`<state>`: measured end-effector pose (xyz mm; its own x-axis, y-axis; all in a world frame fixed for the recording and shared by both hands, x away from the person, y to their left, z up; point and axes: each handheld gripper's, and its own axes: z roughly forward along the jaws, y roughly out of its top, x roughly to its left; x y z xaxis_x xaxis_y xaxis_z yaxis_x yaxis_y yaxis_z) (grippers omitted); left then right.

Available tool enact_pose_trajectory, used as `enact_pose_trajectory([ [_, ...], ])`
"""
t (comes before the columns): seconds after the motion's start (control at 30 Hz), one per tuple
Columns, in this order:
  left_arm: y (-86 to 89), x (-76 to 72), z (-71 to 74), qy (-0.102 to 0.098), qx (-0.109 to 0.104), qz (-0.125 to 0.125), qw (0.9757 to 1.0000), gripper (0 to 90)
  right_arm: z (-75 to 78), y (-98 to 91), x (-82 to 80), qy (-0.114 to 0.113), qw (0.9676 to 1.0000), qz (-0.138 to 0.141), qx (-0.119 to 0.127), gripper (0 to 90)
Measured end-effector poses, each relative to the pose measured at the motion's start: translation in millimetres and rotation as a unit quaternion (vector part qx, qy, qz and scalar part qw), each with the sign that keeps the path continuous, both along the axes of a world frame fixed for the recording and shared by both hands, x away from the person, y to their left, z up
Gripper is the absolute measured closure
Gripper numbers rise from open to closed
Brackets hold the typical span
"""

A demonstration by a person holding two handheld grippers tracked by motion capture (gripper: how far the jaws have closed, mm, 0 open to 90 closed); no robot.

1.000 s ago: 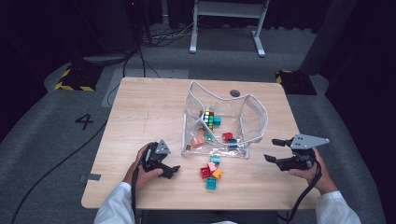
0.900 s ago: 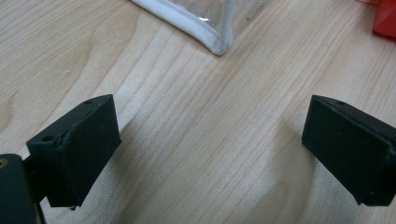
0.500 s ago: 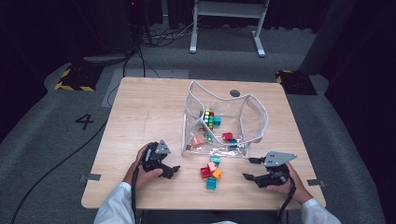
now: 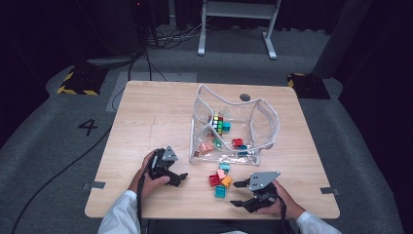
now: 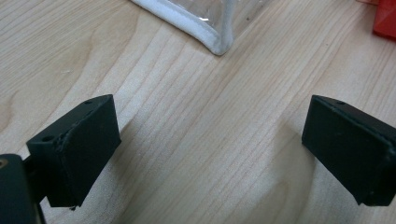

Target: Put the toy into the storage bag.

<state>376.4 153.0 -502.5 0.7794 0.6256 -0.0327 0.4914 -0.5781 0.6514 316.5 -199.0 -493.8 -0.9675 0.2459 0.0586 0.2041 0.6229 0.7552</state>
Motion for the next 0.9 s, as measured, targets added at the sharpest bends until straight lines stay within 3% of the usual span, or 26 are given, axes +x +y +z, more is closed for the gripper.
enact_pose_trajectory([
  [0.03, 0.0, 0.1, 0.0, 0.0, 0.0, -0.001, 1.0, 4.2, -2.2, 3.9, 0.7, -0.012, 0.9999, 0.011, -0.002, 36.4],
  [0.1, 0.0, 0.8, -0.3, -0.003, -0.001, -0.004, 1.0, 4.2, -4.2, 10.7, -1.8, -0.004, 0.9999, 0.01, -0.012, 36.4],
  [0.13, 0.1, 0.8, -0.1, -0.005, 0.0, -0.003, 1.0, 4.2, -6.2, 14.0, 1.1, -0.023, 0.9993, 0.026, -0.012, 36.4],
  [0.2, 0.0, 1.0, -0.4, -0.004, -0.002, -0.005, 1.0, 4.2, -7.9, 16.8, 2.4, -0.028, 0.9989, 0.034, -0.017, 36.3],
  [0.3, -0.1, 0.8, -0.4, -0.002, -0.002, -0.005, 1.0, 4.2, -7.8, 20.9, 2.5, -0.018, 0.9996, 0.017, -0.011, 36.3],
  [0.53, -0.1, 0.3, -0.2, 0.0, -0.001, -0.003, 1.0, 4.2, -8.9, 29.5, 5.6, -0.03, 0.9992, 0.022, -0.011, 36.5],
  [0.87, -0.1, 0.8, -0.4, -0.002, -0.002, -0.005, 1.0, 4.2, -8.1, 30.8, 9.7, -0.019, 0.9997, 0.014, -0.002, 48.6],
  [0.9, 0.0, 0.9, -0.3, -0.004, -0.002, -0.004, 1.0, 4.2, -8.3, 31.4, 9.6, -0.028, 0.9995, 0.016, -0.002, 50.0],
])
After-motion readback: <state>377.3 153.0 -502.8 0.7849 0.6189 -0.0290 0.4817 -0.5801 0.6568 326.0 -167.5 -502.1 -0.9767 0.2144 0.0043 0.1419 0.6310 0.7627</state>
